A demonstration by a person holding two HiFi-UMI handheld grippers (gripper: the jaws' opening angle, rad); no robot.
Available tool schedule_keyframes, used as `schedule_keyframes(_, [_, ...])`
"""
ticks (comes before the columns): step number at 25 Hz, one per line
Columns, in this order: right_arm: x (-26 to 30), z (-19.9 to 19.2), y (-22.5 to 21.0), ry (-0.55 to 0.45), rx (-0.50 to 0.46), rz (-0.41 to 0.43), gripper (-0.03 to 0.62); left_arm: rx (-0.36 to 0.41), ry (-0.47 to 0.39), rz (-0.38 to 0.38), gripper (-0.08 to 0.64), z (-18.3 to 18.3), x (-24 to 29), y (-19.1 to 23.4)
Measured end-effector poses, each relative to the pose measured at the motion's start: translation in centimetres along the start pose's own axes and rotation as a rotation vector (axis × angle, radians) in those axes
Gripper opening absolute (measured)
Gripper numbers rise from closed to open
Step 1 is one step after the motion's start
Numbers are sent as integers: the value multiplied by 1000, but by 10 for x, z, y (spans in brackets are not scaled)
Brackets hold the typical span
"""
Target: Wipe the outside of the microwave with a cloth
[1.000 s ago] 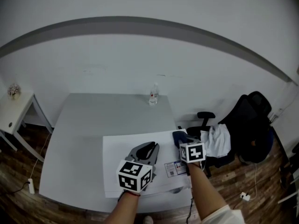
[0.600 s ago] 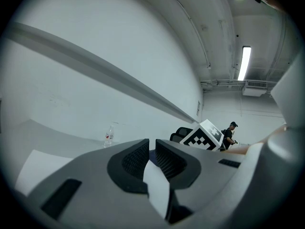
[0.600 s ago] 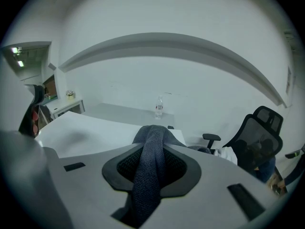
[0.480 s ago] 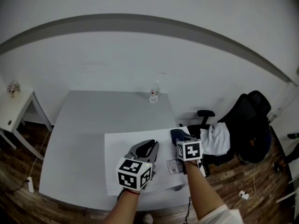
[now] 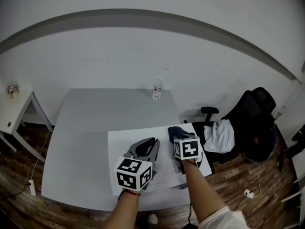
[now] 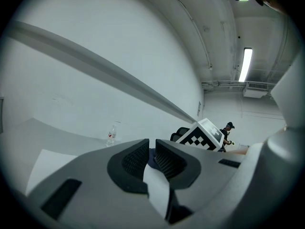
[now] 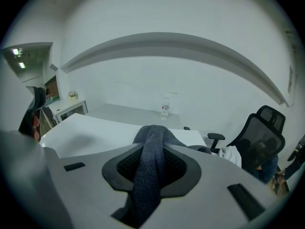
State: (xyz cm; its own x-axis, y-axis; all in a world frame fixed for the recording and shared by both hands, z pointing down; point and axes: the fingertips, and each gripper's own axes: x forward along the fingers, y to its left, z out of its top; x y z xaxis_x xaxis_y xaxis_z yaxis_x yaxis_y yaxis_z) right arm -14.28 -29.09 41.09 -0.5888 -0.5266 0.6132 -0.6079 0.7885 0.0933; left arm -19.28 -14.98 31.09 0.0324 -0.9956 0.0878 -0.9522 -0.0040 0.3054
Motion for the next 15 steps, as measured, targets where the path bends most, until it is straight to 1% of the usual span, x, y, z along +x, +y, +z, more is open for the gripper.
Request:
schedule_keyframes(9, [-2, 3, 35, 4, 6, 1, 95, -15, -1, 22, 43, 4, -20, 15])
schedule_keyframes(15, [-2, 9, 63, -3, -6, 21, 95, -8, 6, 30, 43, 4, -33, 24])
